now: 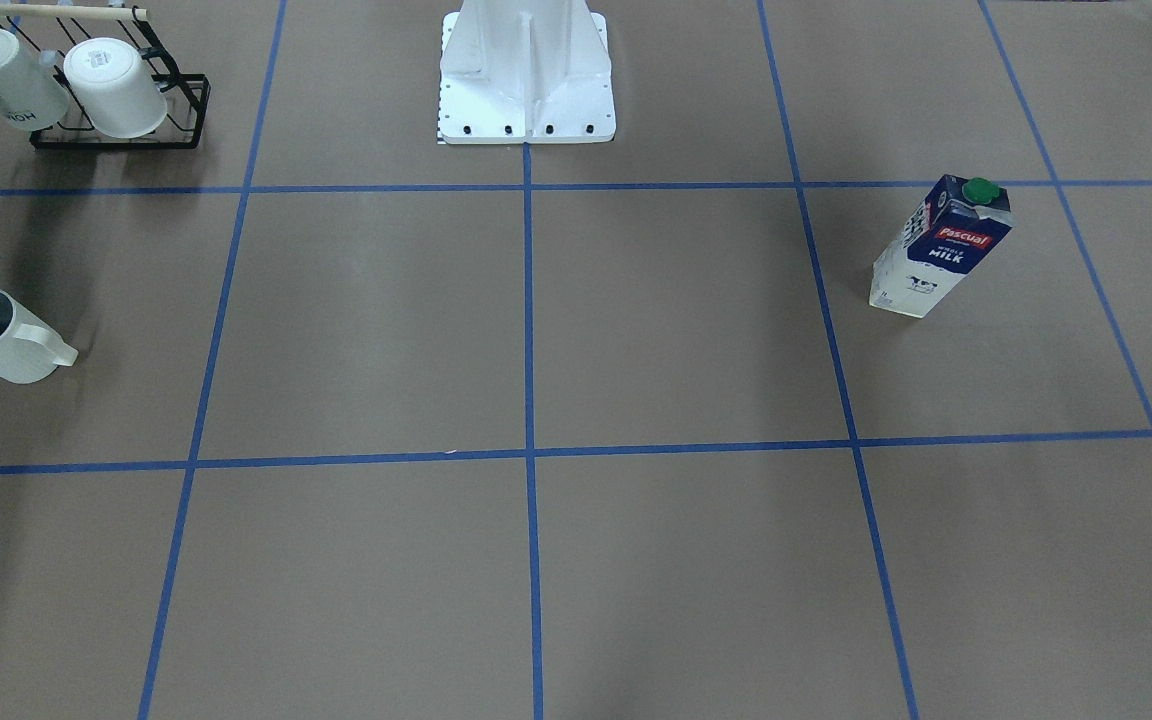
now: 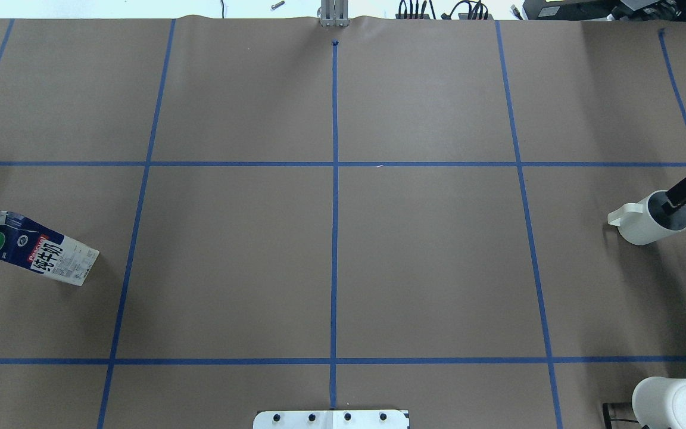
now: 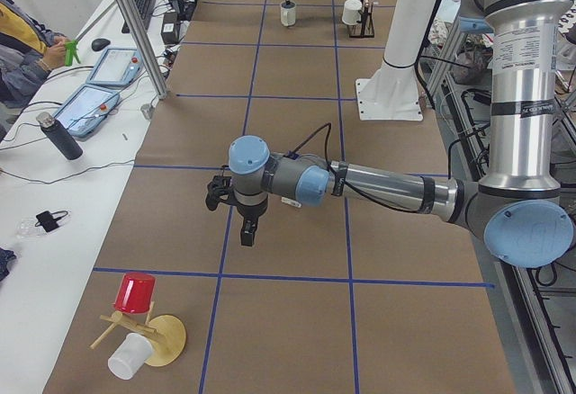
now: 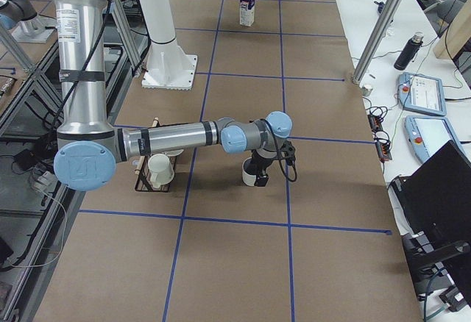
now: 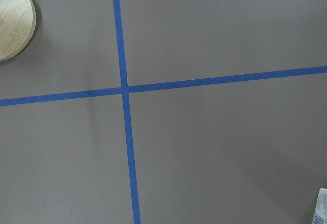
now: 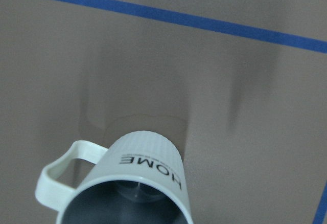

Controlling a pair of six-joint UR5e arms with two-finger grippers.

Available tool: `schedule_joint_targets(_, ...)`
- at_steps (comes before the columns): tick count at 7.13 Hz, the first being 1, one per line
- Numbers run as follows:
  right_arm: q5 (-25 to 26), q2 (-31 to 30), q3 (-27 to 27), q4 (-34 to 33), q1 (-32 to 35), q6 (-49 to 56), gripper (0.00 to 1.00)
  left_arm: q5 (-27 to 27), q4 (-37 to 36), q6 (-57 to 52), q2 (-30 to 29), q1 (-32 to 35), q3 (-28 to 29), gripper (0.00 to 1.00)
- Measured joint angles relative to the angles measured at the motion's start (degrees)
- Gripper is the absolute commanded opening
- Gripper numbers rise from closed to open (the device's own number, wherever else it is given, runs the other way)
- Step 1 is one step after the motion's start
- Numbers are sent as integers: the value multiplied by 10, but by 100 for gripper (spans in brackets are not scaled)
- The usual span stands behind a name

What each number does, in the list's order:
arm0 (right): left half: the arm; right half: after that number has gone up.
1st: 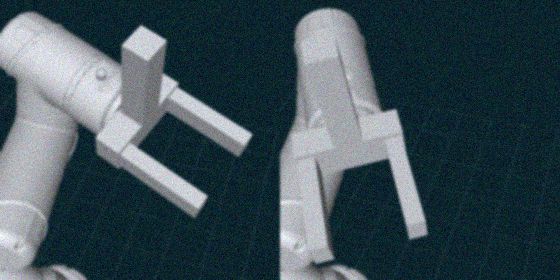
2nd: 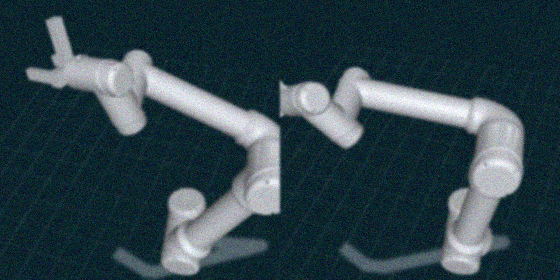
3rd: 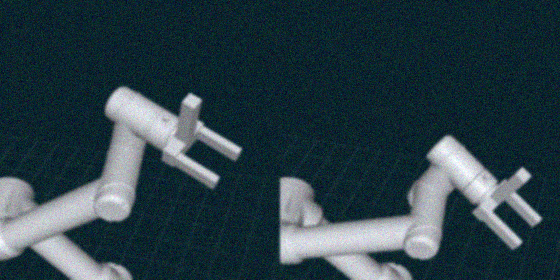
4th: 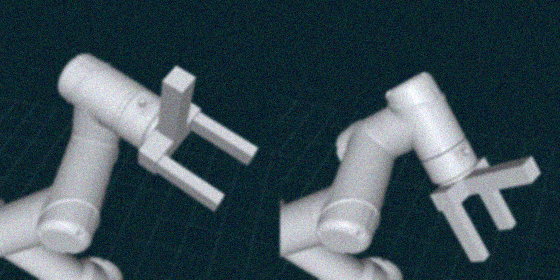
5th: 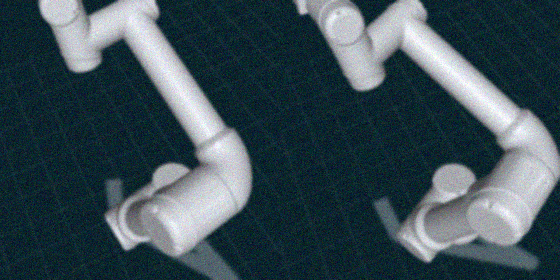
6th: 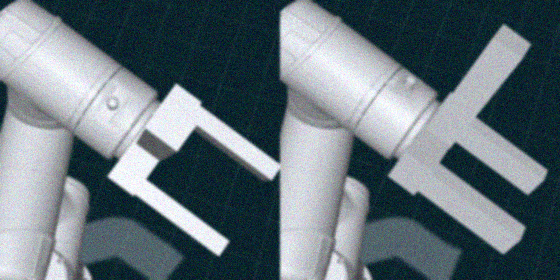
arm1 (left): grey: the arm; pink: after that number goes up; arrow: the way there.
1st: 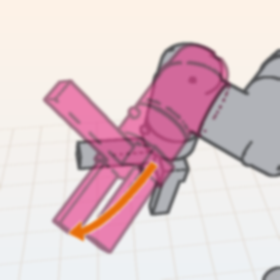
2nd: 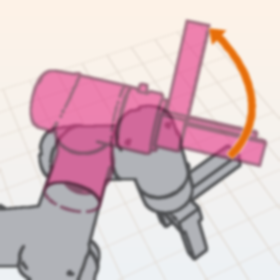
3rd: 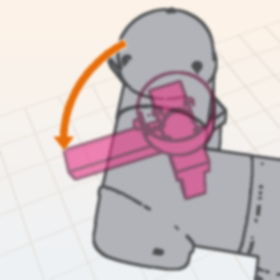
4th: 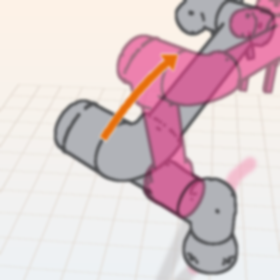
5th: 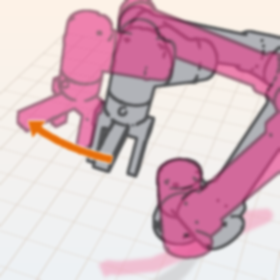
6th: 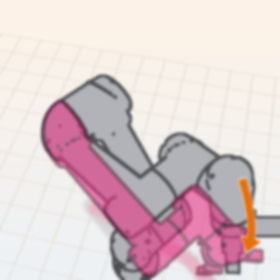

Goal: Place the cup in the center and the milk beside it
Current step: 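Lower the right gripper onto the white mug rim and grasp it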

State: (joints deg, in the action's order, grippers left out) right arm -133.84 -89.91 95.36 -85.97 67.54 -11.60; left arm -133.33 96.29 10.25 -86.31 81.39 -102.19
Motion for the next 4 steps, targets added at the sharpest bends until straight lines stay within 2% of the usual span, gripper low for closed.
schedule_joint_targets(1, 5, 0, -16, 22, -6, 0, 10, 0, 0, 0, 0, 0, -1, 98)
schedule_joint_targets(2, 10, 1, -27, 39, -10, -4, 0, 0, 0, 0, 0, 0, -2, 98)
schedule_joint_targets(4, 12, 0, -22, 50, -13, -30, 0, 0, 0, 1, 0, 0, -4, 98)
